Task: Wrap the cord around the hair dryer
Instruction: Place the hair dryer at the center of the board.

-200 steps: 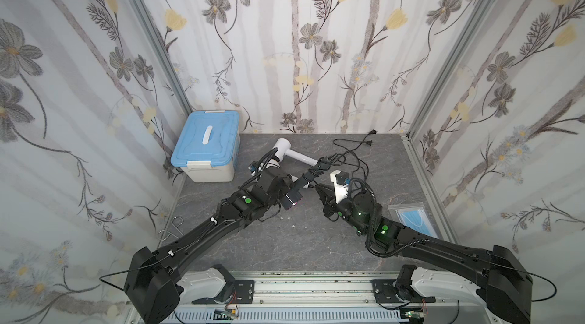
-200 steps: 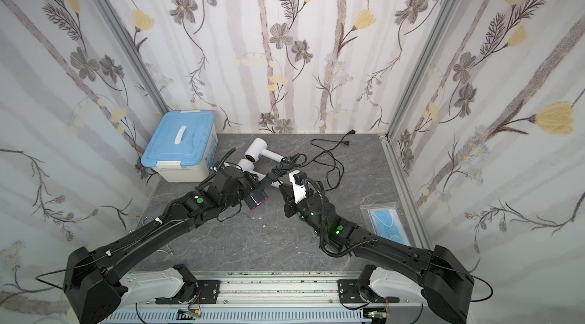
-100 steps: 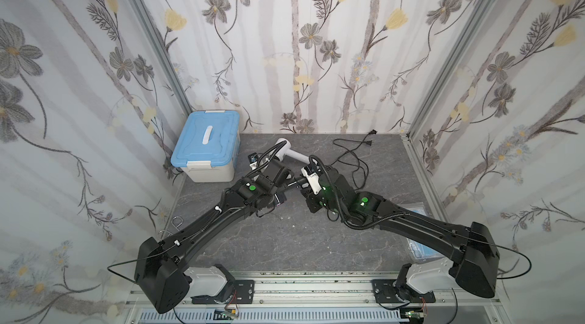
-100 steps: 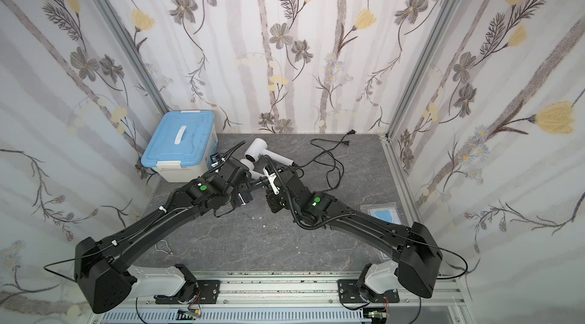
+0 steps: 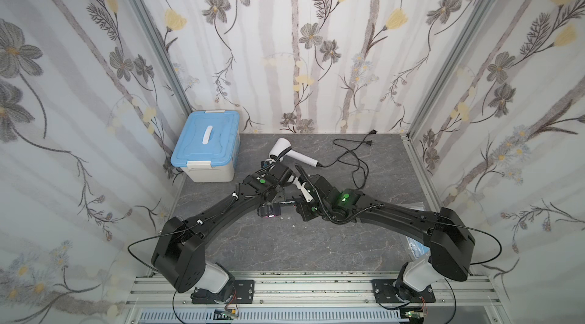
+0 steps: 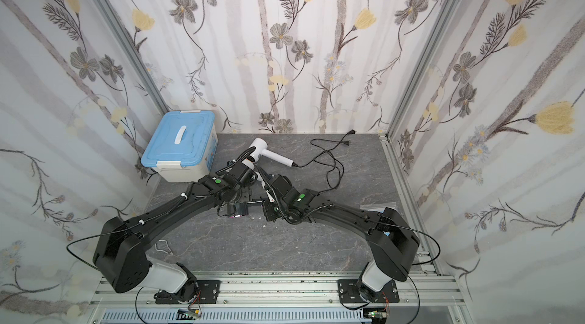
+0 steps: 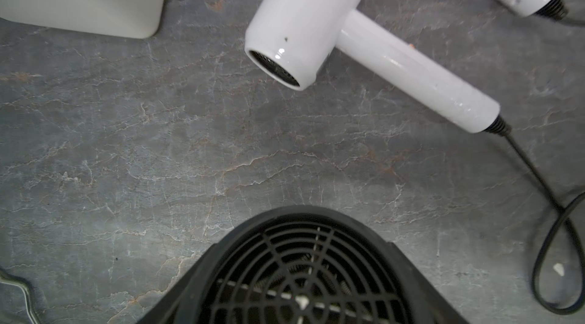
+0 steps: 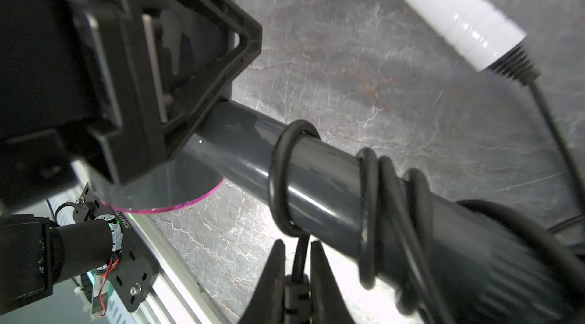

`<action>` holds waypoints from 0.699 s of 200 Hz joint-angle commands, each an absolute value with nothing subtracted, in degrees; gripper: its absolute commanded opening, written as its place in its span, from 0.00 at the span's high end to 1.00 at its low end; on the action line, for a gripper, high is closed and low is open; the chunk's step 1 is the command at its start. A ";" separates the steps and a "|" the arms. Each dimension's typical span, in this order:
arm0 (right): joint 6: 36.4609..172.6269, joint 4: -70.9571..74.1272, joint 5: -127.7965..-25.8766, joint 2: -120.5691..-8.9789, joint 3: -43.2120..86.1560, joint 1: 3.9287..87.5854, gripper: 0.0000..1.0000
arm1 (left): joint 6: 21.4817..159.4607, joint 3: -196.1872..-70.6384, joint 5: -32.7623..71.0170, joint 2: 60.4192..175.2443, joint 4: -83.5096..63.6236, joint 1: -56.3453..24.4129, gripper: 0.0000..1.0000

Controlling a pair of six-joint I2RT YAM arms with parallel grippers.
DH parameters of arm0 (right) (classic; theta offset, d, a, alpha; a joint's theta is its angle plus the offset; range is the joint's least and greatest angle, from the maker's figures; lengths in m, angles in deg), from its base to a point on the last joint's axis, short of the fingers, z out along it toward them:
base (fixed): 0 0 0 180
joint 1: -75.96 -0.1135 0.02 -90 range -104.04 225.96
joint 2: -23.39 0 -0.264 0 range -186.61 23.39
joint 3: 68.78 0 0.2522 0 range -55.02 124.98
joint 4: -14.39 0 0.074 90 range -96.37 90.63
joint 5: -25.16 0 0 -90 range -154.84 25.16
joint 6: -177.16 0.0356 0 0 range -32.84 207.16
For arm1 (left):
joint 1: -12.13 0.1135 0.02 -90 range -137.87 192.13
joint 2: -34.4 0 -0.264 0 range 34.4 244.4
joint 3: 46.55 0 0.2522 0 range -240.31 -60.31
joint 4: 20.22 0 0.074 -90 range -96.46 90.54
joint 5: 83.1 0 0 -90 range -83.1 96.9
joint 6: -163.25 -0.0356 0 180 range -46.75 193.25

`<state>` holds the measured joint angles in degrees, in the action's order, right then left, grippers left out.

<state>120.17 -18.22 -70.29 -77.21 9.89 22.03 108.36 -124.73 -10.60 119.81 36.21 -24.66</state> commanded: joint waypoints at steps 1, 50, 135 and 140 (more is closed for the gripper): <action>126.63 -9.48 -71.34 -78.17 8.82 22.30 1.00 | 102.49 -124.47 -7.03 121.84 34.36 -24.10 1.00; 132.84 -3.66 -71.81 -82.03 6.40 22.48 1.00 | 97.68 -124.56 -4.96 126.87 34.06 -21.87 1.00; 138.03 1.94 -68.35 -87.61 4.37 23.75 1.00 | 89.79 -128.36 -3.12 136.71 31.60 -21.30 1.00; 138.05 2.09 -68.31 -87.67 4.22 23.84 1.00 | 89.49 -128.71 -3.25 137.14 31.60 -21.32 1.00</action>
